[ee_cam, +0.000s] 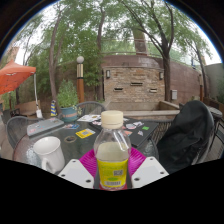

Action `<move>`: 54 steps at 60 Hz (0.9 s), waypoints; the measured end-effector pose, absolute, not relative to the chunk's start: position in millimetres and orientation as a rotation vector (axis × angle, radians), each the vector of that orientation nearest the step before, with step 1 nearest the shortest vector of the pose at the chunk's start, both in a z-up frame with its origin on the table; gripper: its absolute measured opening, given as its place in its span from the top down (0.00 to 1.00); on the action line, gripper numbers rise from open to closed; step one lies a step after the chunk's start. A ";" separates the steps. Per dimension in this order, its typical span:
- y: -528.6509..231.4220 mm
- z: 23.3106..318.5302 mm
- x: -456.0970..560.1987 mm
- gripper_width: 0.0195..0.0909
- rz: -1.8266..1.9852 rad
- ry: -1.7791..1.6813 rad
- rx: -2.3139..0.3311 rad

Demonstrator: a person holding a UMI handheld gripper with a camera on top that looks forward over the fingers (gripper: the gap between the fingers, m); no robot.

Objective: Pour water

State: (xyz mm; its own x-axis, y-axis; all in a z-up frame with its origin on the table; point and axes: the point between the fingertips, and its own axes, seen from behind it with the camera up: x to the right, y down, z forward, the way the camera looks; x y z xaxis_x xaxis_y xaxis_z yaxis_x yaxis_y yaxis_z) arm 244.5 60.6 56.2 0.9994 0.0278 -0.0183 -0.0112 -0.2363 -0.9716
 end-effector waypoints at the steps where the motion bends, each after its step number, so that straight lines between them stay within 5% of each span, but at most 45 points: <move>1: 60.0 46.9 244.5 0.74 0.046 -0.019 -1.819; 3: 56.5 28.3 248.1 0.73 0.050 -0.027 -1.846; 11: 57.7 38.5 238.2 0.73 0.056 -0.028 -1.784; 18: 57.0 38.7 238.4 0.59 0.044 -0.006 -1.788; 21: 55.0 32.3 241.7 0.48 0.036 0.033 -1.829; 27: 39.9 26.1 250.1 0.07 -0.015 0.117 -1.891; 42: -33.3 37.8 215.7 0.09 -0.013 0.245 -1.926; 54: -115.6 94.2 147.7 0.09 -0.104 0.340 -1.936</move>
